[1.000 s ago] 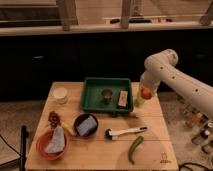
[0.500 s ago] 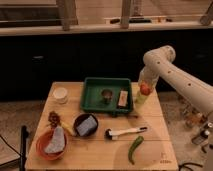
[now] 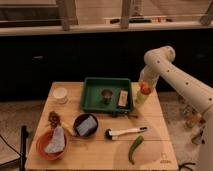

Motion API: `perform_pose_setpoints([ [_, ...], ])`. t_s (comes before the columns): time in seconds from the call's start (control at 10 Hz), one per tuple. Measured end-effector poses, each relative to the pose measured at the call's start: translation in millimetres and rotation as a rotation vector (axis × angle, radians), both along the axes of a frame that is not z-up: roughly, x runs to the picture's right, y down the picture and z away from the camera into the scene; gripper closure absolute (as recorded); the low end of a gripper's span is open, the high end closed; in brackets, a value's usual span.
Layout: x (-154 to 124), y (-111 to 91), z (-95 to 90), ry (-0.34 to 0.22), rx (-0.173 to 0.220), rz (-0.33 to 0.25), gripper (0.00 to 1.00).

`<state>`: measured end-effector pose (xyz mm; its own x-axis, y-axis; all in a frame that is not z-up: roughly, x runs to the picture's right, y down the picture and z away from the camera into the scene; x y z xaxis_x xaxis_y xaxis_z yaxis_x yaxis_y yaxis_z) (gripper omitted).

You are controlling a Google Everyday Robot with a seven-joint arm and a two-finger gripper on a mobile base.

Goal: Place apple in plastic cup

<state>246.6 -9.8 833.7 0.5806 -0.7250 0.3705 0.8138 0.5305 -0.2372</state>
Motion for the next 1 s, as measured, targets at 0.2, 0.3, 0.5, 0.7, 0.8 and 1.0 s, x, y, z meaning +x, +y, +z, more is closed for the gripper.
perform_pose_setpoints([
  [0.2,-1.7,2.6,3.2,-0.004,-0.003,0.004,1.00],
  [0.3,-1.3,4.6,5.0,-0.004,-0.004,0.008,1.00],
  [0.5,-3.1,6.7,7.6,-0.008,-0.004,0.015,0.93],
  [0.7,-5.9,7.5,8.9,-0.012,-0.003,0.018,0.73],
  [0.8,-7.1,7.5,9.1,-0.014,-0.002,0.018,0.65],
  [1.0,-8.1,5.9,9.0,-0.014,0.004,0.015,0.42],
])
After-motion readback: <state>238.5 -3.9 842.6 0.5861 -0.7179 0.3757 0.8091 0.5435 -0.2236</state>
